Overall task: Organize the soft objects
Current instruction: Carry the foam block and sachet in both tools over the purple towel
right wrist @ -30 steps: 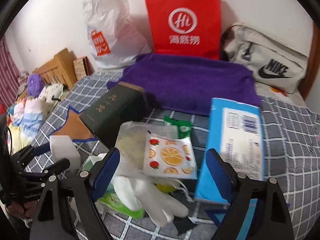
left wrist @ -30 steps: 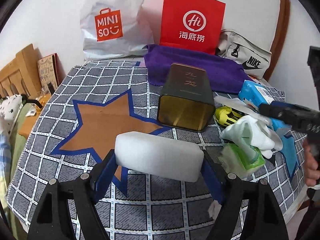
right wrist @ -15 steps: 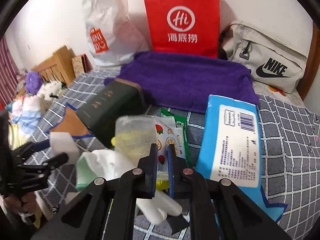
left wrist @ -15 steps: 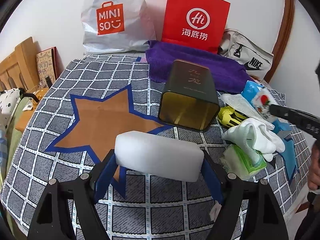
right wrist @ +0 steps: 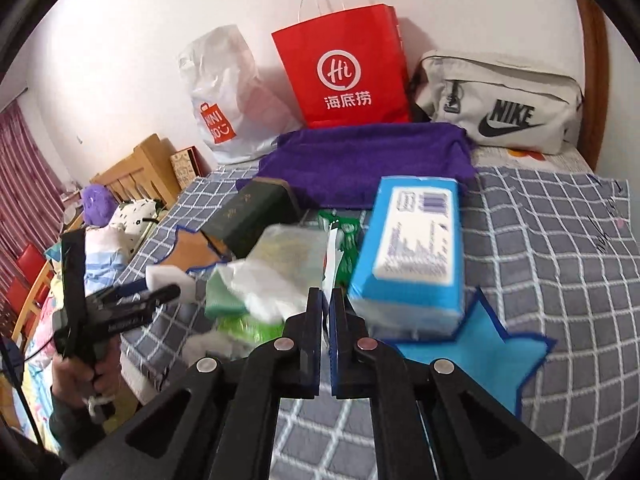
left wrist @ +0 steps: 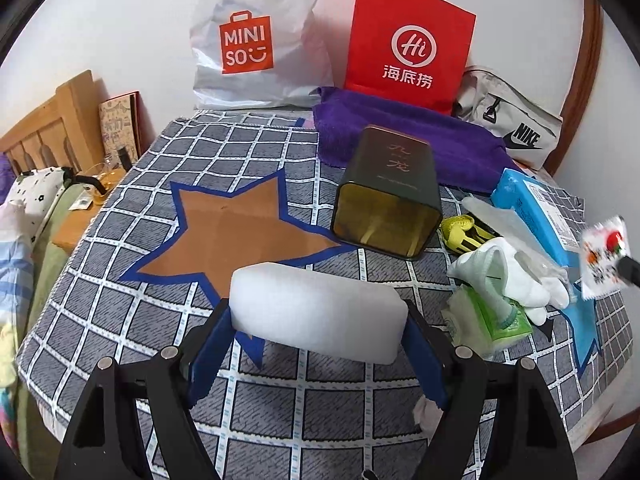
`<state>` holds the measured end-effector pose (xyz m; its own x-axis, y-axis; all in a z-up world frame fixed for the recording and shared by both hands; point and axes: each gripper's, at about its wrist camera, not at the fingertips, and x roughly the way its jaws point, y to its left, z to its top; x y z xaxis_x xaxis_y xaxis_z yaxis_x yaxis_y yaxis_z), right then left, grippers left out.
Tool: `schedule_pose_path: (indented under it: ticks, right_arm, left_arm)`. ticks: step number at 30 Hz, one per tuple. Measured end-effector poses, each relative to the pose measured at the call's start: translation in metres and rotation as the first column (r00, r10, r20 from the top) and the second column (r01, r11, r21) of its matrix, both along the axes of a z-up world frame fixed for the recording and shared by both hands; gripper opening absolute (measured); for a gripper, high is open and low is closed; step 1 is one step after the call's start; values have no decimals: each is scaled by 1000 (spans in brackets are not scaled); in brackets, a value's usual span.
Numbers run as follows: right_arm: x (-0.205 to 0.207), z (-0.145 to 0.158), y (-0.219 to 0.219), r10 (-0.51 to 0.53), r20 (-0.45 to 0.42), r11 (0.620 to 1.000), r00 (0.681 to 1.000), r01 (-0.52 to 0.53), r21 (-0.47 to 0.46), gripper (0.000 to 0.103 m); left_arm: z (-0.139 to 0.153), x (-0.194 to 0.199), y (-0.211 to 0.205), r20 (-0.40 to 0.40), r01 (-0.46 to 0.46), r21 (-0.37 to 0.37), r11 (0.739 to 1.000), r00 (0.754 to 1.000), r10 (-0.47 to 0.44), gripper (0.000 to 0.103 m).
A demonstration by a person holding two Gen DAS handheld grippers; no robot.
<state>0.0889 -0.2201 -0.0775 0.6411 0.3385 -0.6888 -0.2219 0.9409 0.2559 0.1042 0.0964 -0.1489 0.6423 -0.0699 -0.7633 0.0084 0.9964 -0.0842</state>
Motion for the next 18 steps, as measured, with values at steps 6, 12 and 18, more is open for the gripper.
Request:
schedule_pose_path:
  ticks: [6, 12, 18]
  right_arm:
    - [-21, -16, -20, -24, -40, 999, 999, 22, -48, 3]
    - [-11, -57, -17, -11, -135, 996, 991, -2, -94, 4]
    - [3, -73, -12, -3, -151, 998, 988, -6, -58, 7]
  left_arm:
    - [3, -5, -9, -6, 9, 10, 1000, 1000, -9, 79]
    - [3, -5, -20, -20, 18, 32, 999, 1000, -17, 79]
    - [2, -1, -25, -31, 25, 44, 999, 999, -24, 79]
